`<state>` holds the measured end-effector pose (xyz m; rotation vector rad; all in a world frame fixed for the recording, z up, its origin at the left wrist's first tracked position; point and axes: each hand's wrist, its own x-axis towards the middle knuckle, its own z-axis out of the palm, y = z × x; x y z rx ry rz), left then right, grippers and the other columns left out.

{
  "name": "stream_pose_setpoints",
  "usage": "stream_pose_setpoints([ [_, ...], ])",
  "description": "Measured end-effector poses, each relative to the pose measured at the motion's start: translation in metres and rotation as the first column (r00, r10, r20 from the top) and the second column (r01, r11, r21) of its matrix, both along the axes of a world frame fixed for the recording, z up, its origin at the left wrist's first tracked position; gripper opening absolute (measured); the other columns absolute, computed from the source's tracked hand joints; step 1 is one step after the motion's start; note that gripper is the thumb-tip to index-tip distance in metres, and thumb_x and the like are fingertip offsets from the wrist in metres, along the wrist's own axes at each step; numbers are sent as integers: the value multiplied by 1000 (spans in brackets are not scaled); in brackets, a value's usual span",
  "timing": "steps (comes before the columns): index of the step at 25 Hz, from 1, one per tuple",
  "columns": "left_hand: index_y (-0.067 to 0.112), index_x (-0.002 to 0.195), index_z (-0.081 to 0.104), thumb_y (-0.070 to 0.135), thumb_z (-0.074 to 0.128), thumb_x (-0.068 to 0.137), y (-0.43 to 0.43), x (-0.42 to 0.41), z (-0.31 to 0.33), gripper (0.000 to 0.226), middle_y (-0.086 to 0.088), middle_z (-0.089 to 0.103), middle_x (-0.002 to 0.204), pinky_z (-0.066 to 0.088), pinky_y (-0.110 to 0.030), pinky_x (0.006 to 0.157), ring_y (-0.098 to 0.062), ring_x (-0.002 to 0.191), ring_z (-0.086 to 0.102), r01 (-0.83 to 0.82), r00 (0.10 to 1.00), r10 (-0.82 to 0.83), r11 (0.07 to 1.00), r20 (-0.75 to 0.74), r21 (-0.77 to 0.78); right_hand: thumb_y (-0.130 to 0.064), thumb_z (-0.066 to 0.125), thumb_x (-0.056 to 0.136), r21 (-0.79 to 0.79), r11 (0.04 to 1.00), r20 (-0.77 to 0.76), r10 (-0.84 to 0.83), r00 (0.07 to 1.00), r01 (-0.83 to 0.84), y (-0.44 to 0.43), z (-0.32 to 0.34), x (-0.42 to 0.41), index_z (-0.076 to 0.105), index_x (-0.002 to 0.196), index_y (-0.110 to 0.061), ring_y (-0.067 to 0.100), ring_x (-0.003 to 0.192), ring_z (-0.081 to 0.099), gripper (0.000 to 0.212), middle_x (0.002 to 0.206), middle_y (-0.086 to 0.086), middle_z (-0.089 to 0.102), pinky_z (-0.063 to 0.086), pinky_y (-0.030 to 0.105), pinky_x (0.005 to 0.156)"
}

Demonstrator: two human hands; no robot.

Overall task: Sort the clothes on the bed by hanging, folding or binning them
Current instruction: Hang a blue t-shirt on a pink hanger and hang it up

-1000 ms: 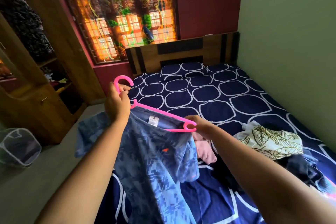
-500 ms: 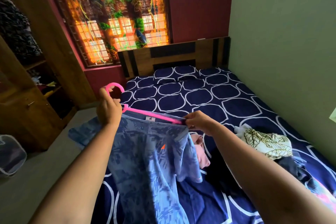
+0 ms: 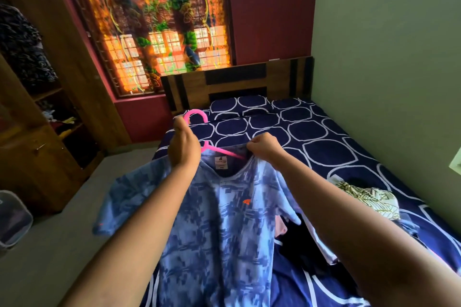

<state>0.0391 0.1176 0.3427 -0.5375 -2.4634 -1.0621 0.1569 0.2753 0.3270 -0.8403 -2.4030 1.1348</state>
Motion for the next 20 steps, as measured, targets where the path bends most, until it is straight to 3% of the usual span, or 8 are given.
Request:
stream_pose_setpoints([
  [2, 16, 120, 38, 12, 22, 100, 10, 2, 0, 25, -18, 60, 120, 37, -38, 62, -43, 94, 60, 33, 999, -34, 999, 18, 42, -27, 58, 86, 4, 998, 10, 64, 998, -64, -7, 9, -3, 65, 68, -15, 18, 71, 53, 23, 67, 4, 57, 42, 24, 60],
  [4, 18, 121, 39, 12, 24, 101, 13, -3, 3, 26, -12, 58, 126, 34, -37, 63, -41, 97, 59, 67, 997, -70, 993, 35, 97, -41, 55, 89, -135, 967, -13, 217, 976, -217, -4, 16, 0, 73, 94, -17, 18, 91, 63, 30, 95, 3, 70, 50, 26, 84],
  [6, 11, 125, 39, 7, 32, 98, 9, -10, 6, 28, -12, 57, 128, 35, -38, 62, -42, 98, 59, 76, 997, -75, 991, -14, 107, -26, 47, 94, -298, 880, -43, 374, 927, -369, 5, 22, 10, 64, 122, -16, 18, 103, 63, 34, 117, 4, 66, 49, 27, 94],
  [8, 5, 126, 38, 3, 39, 95, 2, -15, 9, 31, -13, 56, 128, 35, -39, 63, -42, 99, 58, 59, 998, -56, 991, -30, 122, -2, 45, 89, -147, 884, 120, 461, 880, -443, 14, 28, 19, 52, 135, -15, 15, 98, 61, 48, 118, 4, 62, 50, 21, 85],
  [10, 2, 127, 36, 2, 40, 94, -2, -21, 9, 33, -13, 54, 129, 40, -40, 70, -38, 102, 58, 140, 990, -138, 973, -25, 183, 0, 52, 87, 210, 867, 297, 384, 874, -452, 16, 29, 19, 53, 132, -15, 21, 99, 60, 48, 114, 7, 63, 43, 24, 83],
  [12, 2, 119, 36, 0, 38, 92, -5, -29, 9, 27, -13, 51, 127, 48, -40, 78, -35, 105, 61, 338, 941, -330, 902, -76, 269, -5, 58, 88, 392, 828, 262, 318, 911, -402, 21, 29, 15, 60, 123, -9, 27, 102, 60, 35, 109, 12, 66, 37, 26, 78],
  [16, 10, 131, 32, 17, 51, 92, -25, -43, 7, 43, -5, 42, 130, 45, -33, 94, -22, 118, 53, 585, 803, -595, 782, -21, 213, -12, 55, 91, 457, 871, 43, 180, 983, -180, 40, 46, 24, 63, 117, -17, 31, 97, 63, 27, 106, 10, 68, 47, 33, 77],
  [20, 10, 133, 53, 22, 55, 97, -41, -50, 3, 38, -8, 61, 120, 40, -14, 80, -9, 104, 58, 571, 808, -556, 821, 195, -26, -16, 57, 88, 504, 863, -40, 47, 998, -20, 59, 71, 41, 63, 117, -27, 29, 102, 62, 31, 112, 3, 68, 51, 39, 84],
])
